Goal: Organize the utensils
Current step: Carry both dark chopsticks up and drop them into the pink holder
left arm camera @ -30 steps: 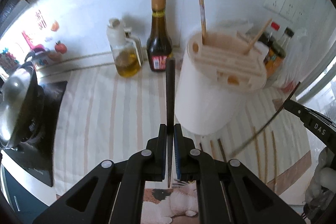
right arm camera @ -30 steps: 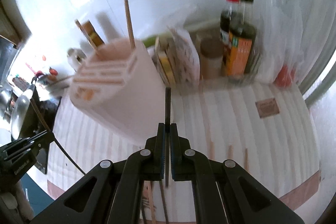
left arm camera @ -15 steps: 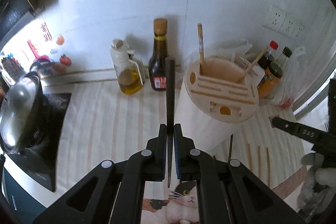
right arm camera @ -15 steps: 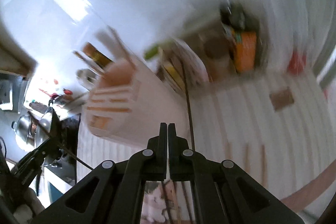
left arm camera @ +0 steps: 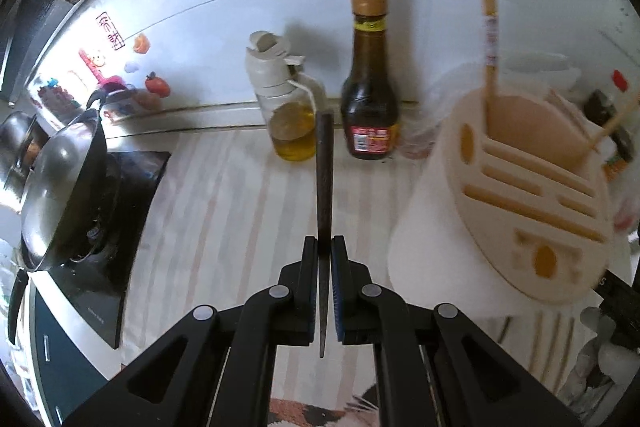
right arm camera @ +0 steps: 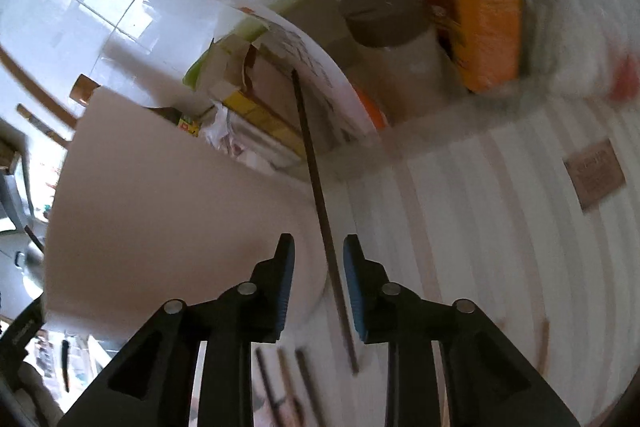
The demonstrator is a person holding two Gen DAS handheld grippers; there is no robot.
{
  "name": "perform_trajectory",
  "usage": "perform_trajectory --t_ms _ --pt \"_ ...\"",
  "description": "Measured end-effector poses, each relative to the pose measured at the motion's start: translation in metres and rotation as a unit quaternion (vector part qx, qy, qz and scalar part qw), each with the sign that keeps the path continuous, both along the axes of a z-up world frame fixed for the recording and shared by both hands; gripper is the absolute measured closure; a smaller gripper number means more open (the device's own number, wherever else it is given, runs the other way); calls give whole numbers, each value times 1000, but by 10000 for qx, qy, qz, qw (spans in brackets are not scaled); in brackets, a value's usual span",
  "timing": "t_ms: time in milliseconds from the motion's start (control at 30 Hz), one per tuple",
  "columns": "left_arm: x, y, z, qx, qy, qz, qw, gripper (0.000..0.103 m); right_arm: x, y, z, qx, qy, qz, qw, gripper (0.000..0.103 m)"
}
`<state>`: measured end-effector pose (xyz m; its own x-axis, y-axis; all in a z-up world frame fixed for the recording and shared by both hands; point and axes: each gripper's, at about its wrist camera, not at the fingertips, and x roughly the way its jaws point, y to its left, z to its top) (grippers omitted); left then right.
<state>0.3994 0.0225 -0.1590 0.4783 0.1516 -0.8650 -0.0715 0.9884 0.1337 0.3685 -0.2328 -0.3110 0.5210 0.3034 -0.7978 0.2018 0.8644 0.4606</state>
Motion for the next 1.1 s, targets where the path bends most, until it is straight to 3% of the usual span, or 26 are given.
perform_trajectory --t_ms 267,367,500,767,1100 --pt "14 -2 -10 76 64 181 9998 99 36 -2 -20 114 107 57 9999 76" --pt "16 -3 -10 104 81 198 9997 99 42 -6 -27 262 73 111 9996 95" --pt "15 -2 -8 85 76 182 9998 99 36 4 -17 -135 -153 214 9996 98" --pt "-1 2 19 -163 -123 -12 9998 99 -15 15 35 -454 -800 -134 9957 98" --pt "-29 10 94 -821 -721 -347 9934 99 -79 13 157 -554 -2085 -626 9745 98"
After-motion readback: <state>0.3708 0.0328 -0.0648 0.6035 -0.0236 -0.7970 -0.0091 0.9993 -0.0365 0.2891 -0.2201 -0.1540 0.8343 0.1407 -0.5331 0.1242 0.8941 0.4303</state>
